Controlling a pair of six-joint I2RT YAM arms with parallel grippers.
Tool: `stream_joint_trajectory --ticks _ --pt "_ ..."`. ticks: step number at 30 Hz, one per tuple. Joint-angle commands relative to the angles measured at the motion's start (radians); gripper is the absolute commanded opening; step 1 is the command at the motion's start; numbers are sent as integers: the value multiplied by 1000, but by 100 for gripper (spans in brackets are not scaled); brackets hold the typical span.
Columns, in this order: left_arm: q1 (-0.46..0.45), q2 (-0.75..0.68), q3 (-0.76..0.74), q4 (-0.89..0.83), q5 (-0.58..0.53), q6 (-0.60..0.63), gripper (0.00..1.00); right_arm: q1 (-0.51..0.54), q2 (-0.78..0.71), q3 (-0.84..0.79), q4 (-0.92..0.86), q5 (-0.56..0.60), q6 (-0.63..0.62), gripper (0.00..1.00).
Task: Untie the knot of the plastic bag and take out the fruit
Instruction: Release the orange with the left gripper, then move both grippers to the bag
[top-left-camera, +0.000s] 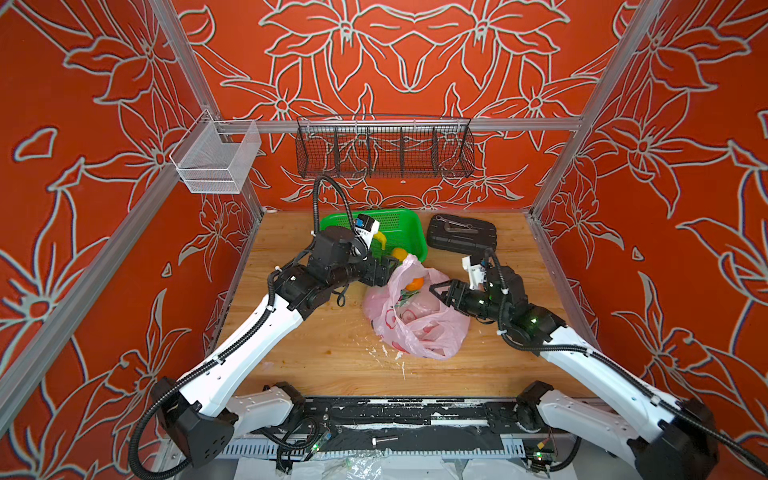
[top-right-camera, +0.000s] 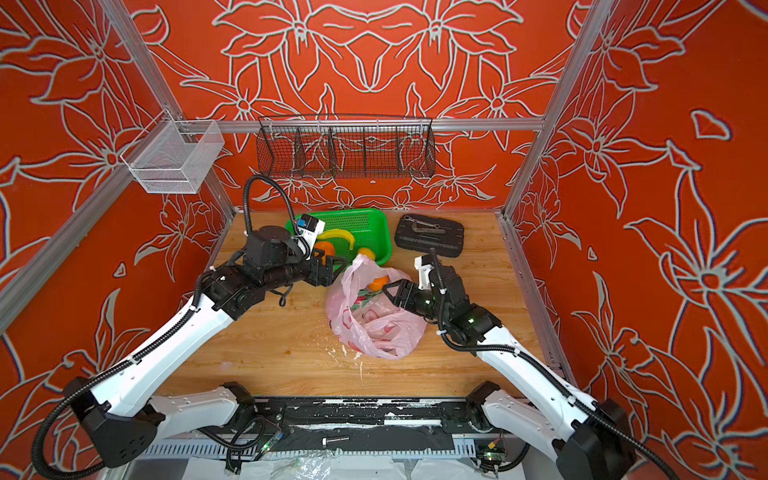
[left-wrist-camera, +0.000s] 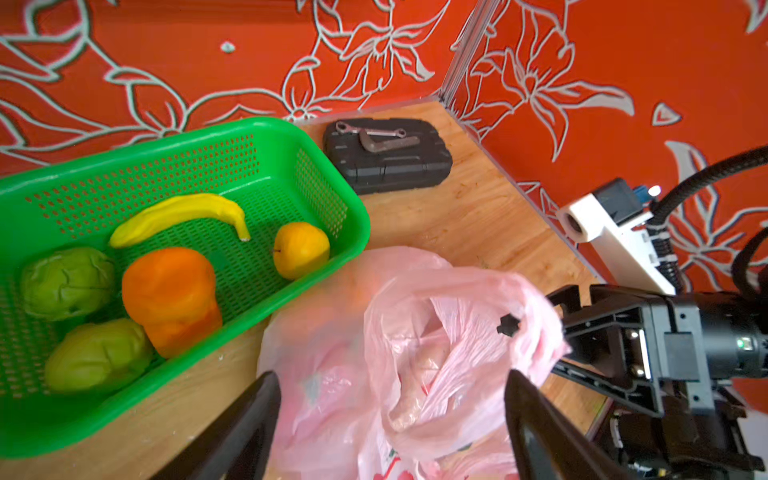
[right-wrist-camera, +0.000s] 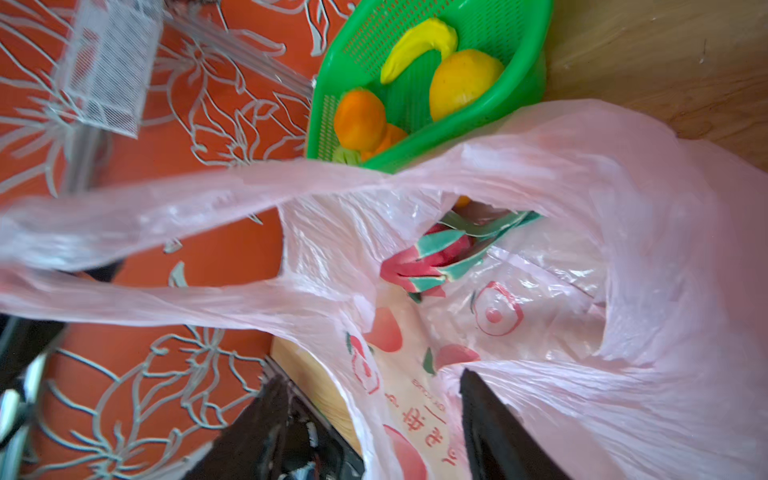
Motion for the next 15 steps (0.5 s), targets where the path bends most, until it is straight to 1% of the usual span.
stream_joint_trajectory --ticks 1,4,8,11,15 --pt "-39 5 -43 -91 -108 -27 84 61 65 26 -34 54 -43 58" --pt "-65 24 -78 -91 -123 -61 84 118 133 15 -19 46 -52 51" --pt "-91 80 -95 -91 -138 -103 86 197 209 4 -14 48 -48 38" --pt "-108 115 -97 -92 -144 -127 86 256 258 0 4 38 -61 32" --pt "-126 145 -125 -78 -148 -145 86 306 325 3 28 16 -71 27"
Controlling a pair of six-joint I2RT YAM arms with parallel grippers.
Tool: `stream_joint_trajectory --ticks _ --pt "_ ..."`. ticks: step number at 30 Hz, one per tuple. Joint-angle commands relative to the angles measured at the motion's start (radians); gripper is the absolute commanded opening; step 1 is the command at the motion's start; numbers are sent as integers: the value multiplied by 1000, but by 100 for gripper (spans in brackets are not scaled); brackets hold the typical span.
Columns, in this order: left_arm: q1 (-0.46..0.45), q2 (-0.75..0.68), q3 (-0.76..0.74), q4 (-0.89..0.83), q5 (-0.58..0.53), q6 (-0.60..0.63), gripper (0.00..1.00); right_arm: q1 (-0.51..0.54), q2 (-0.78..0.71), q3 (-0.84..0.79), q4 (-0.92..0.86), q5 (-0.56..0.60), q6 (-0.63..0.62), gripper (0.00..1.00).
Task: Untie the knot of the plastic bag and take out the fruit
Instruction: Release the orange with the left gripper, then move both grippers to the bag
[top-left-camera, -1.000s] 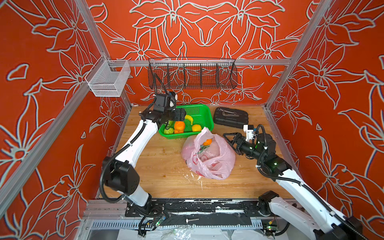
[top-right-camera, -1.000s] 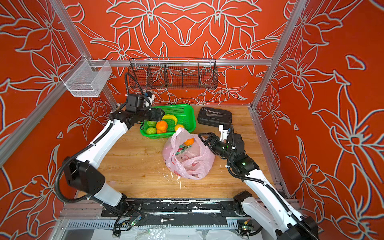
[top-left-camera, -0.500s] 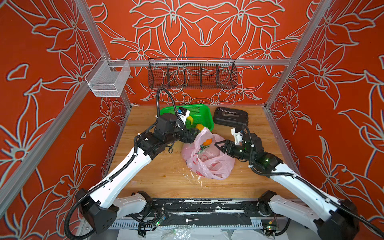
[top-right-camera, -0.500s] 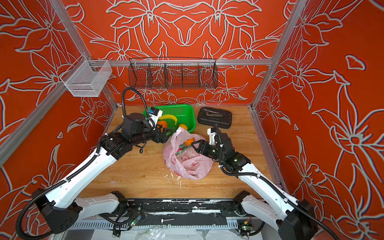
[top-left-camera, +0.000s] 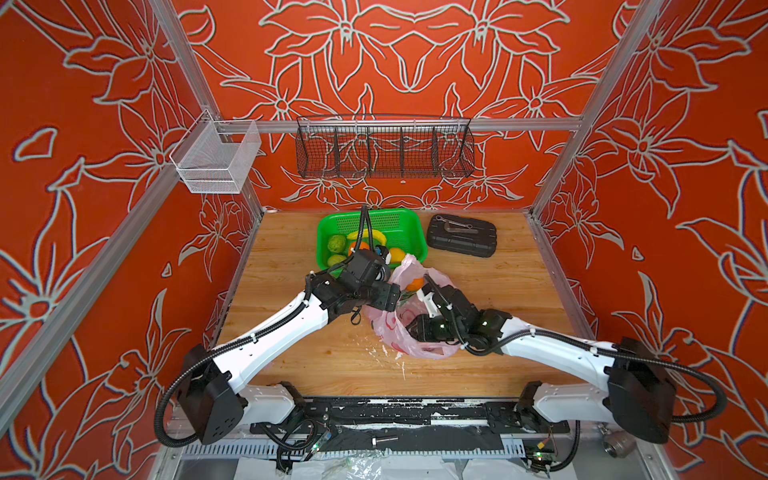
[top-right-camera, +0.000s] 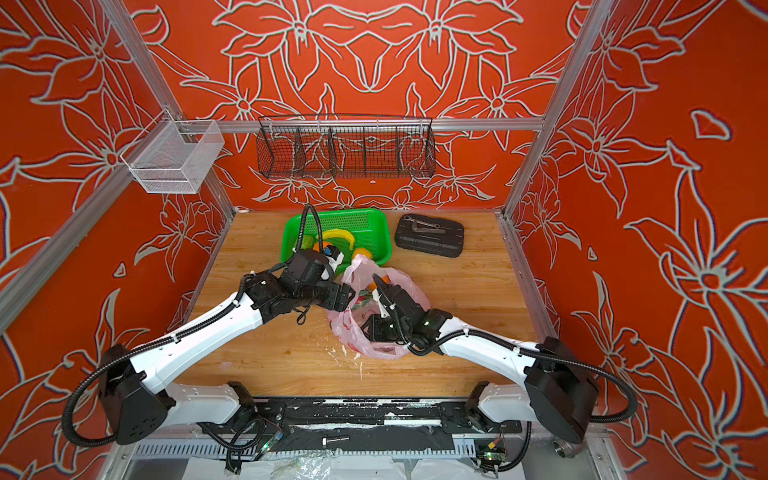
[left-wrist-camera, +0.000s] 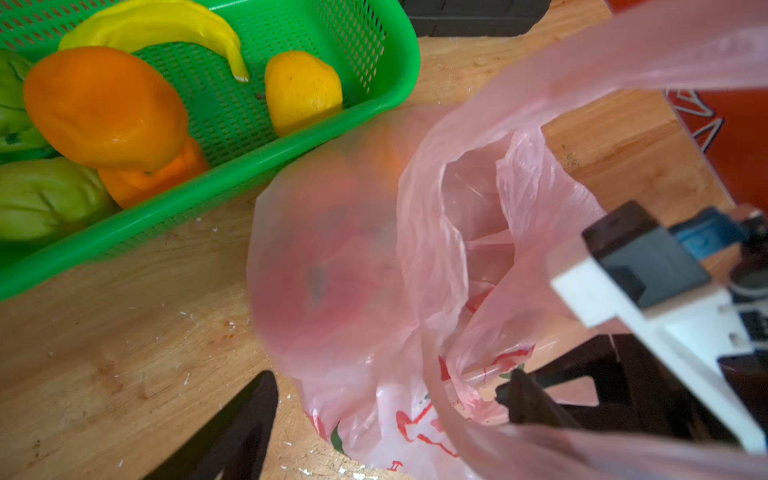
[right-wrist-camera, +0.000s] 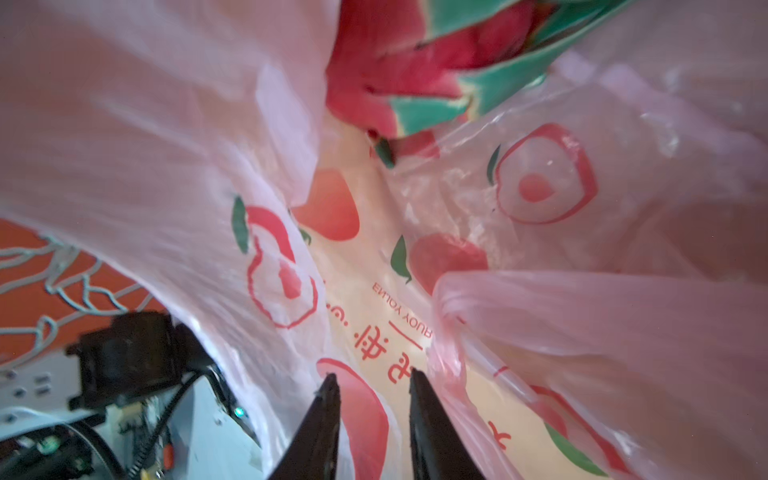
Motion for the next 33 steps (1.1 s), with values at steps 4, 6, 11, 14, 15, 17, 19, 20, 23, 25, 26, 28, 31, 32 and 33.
stream_joint_trajectory --ticks 4,6,11,14,15,17,19,20,23,25,26,28,31,32,33 --pt "-17 31 -49 -19 -55 -70 77 52 91 14 56 -45 -20 27" --pt "-20 26 -66 -34 -68 -91 72 57 102 23 47 -49 -28 27" --pt "-20 -32 -147 -10 -37 -110 56 58 68 35 -7 14 -61 34" --pt "-21 -70 -174 3 -21 -106 47 57 42 53 -51 96 -87 37" --pt "-21 -80 -177 5 -17 -107 45 57 38 61 -64 125 -97 38" --pt "-21 -97 -182 14 -5 -109 38 57 26 75 -76 179 -131 39" --pt "-22 -108 -190 20 1 -108 33 56 19 89 -92 245 -184 43" --pt "-22 -112 -190 19 0 -109 30 56 14 94 -92 284 -215 45" --pt "-21 -117 -190 14 -6 -109 21 56 -5 90 -66 425 -330 53" --pt "-22 -121 -191 17 -2 -107 16 51 -12 77 -22 519 -387 61" --pt "-22 -123 -189 19 0 -107 15 46 -10 77 -11 541 -398 65" --pt "-21 -132 -189 27 5 -104 12 14 12 94 -7 566 -366 66" --pt "-21 -144 -182 37 10 -98 10 -44 62 114 13 511 -268 66" --pt "-21 -147 -179 37 10 -98 10 -58 80 117 27 490 -237 65" --pt "-20 -150 -174 39 10 -97 10 -77 103 118 48 461 -196 65"
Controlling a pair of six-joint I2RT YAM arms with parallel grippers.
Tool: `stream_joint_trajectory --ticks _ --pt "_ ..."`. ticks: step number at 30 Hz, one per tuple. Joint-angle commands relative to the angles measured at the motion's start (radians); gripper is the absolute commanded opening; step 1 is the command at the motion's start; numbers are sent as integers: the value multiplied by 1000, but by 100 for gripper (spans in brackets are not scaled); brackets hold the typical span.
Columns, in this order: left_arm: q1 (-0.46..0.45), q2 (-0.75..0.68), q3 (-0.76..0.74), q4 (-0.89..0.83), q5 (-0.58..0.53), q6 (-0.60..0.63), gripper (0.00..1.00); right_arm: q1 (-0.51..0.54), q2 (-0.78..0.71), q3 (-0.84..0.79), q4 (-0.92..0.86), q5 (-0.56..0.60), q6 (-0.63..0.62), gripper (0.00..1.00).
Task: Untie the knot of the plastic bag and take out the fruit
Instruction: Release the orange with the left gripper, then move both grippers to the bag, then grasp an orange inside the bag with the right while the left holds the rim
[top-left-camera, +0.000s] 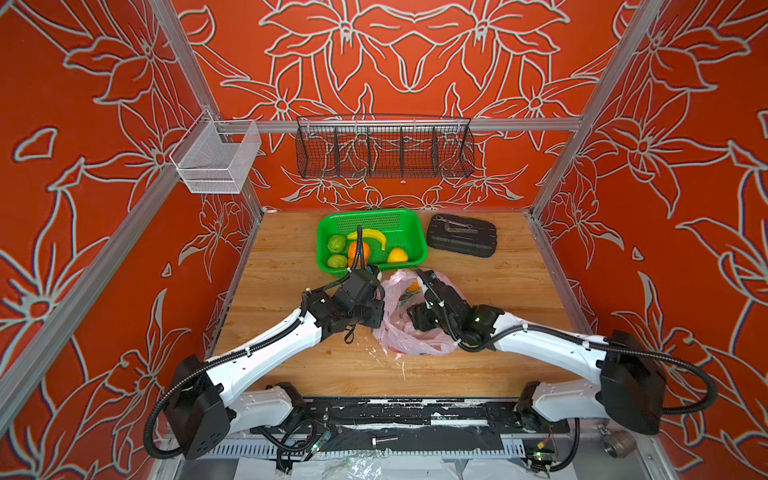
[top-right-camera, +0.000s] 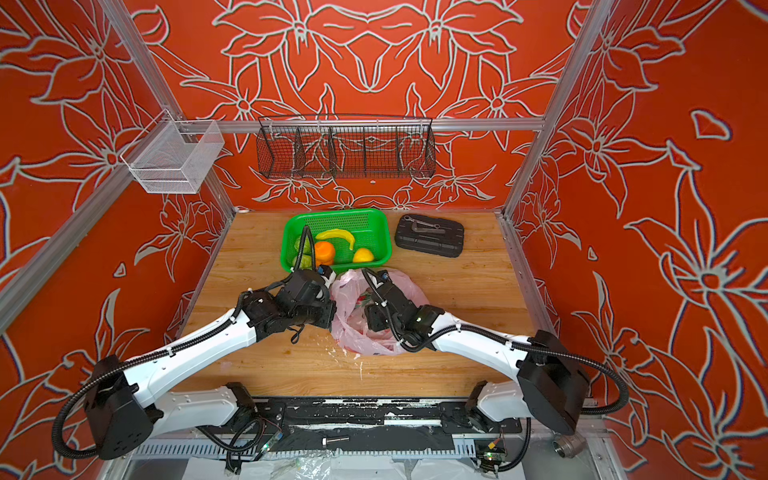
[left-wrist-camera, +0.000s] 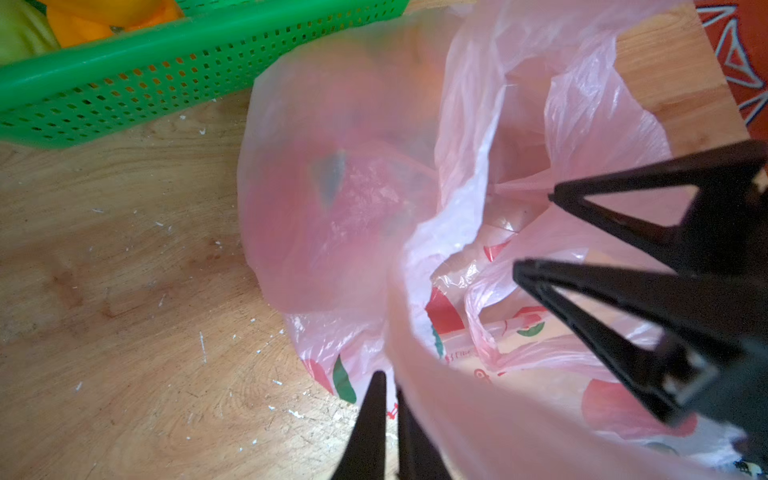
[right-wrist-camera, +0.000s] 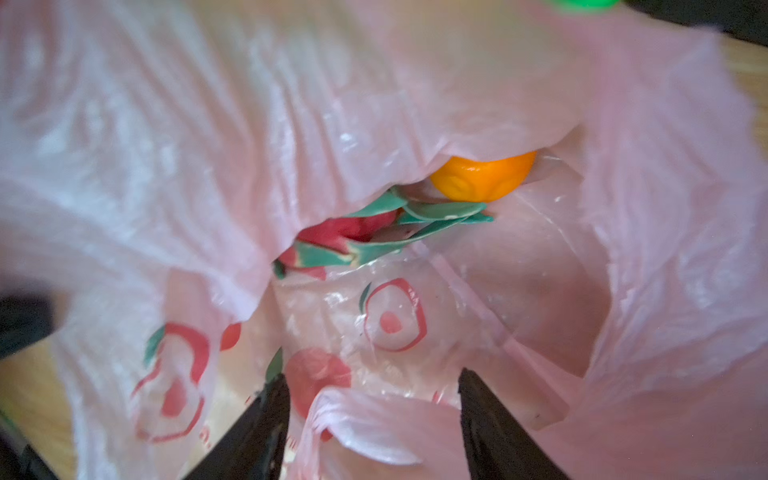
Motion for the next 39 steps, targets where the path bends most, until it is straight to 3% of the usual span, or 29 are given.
stream_joint_trajectory --ticks 1,7,14,16,18,19,22,24,28,31,36,39 --pt "-4 -28 18 13 6 1 10 -52 62 32 62 -29 119 65" --pt "-4 -30 35 21 12 10 10 -133 160 33 192 -104 276 66" --pt "-4 -17 56 47 19 37 13 -164 245 100 239 -77 262 71" --pt "-4 0 75 54 21 50 33 -168 267 126 222 -58 252 71" --pt "-4 31 114 39 -22 59 74 -170 290 146 221 -46 240 72" --pt "-3 50 136 28 -37 69 85 -170 301 154 221 -43 235 72" --pt "-3 116 215 -10 -76 108 97 -171 333 180 212 -32 214 72" --pt "-4 146 243 0 -87 129 99 -171 352 197 201 -17 208 73" --pt "-2 185 257 41 -68 154 92 -173 371 214 179 12 205 74" --pt "-3 219 280 24 -84 162 69 -173 371 223 143 57 214 78" --pt "-2 196 282 53 -45 153 17 -173 376 230 112 88 195 80" --pt "-2 169 286 74 -7 146 12 -173 388 236 115 94 175 80"
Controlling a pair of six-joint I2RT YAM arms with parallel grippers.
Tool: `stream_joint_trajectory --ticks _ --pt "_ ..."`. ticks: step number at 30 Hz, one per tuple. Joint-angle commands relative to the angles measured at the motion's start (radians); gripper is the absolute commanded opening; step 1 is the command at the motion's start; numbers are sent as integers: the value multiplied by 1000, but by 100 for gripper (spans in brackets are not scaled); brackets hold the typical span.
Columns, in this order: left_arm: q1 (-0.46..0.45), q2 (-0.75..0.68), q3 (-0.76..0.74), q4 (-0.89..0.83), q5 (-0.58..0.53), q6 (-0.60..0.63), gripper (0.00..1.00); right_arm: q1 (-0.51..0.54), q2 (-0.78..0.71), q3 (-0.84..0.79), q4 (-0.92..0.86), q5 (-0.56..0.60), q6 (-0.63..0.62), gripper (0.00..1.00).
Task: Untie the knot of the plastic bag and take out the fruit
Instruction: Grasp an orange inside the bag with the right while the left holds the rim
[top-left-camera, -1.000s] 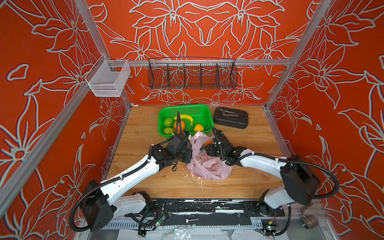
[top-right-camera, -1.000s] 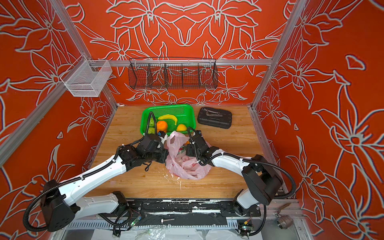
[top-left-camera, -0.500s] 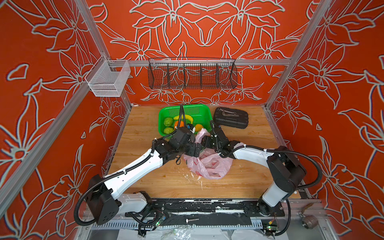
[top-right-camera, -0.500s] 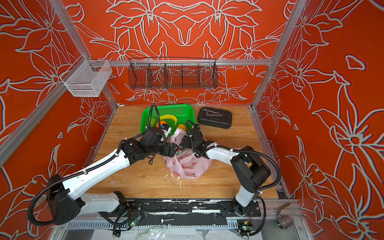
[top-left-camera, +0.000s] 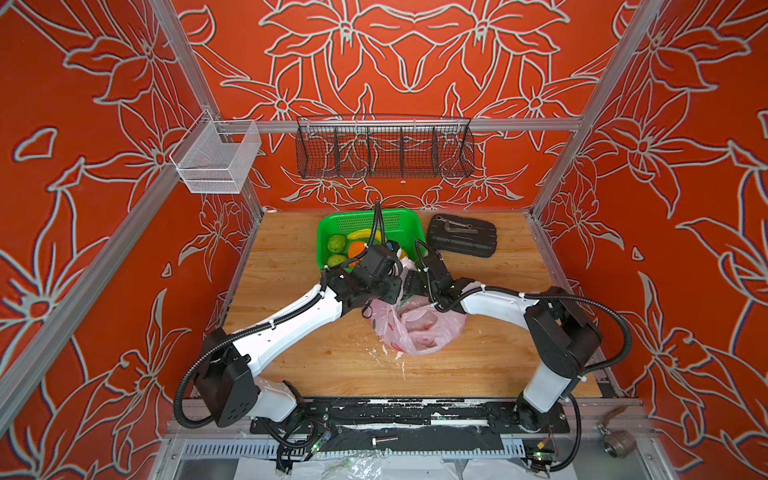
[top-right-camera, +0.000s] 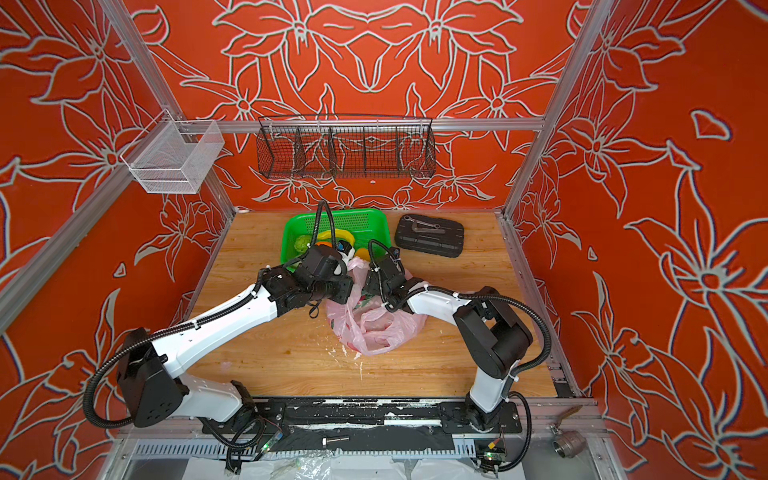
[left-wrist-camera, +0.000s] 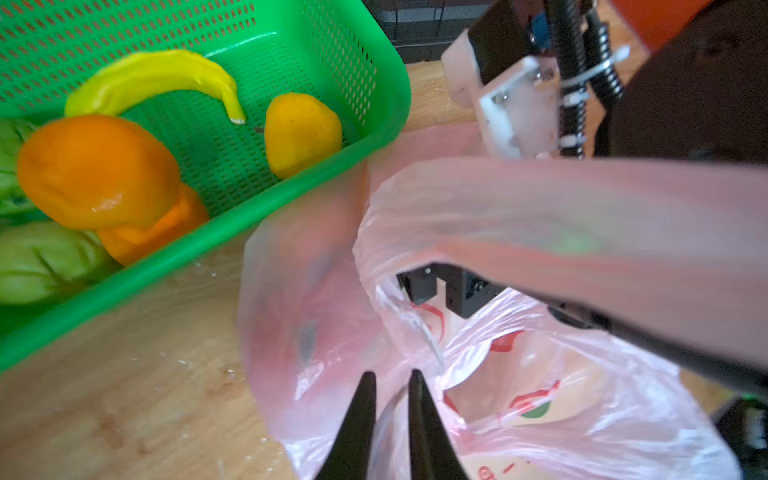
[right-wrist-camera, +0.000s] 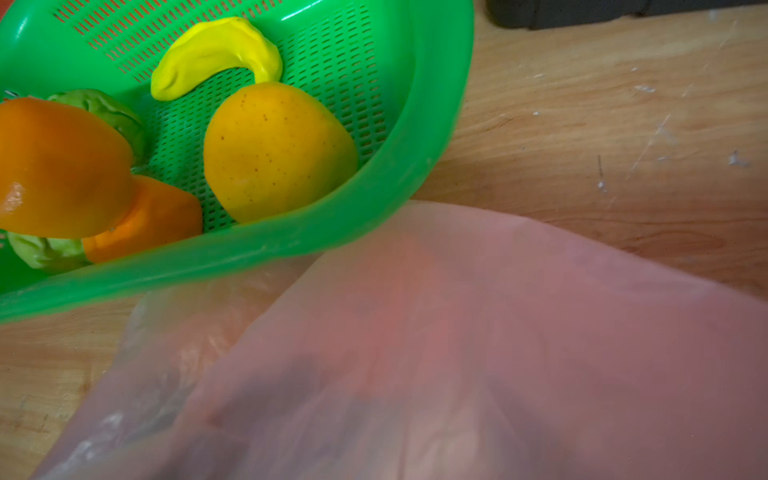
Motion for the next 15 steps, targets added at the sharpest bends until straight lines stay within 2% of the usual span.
stream_joint_trajectory --ticks 1,6,9,15 --pt "-1 -48 26 31 41 -7 12 -6 32 34 -30 49 -25 80" --pt "-3 -79 30 29 56 -11 12 -7 70 56 -24 46 -26 84" --pt "-2 -88 25 25 61 -12 12 -8 103 91 -49 54 -13 92" --pt "-3 -95 11 6 58 -18 12 -13 150 105 -44 94 5 92"
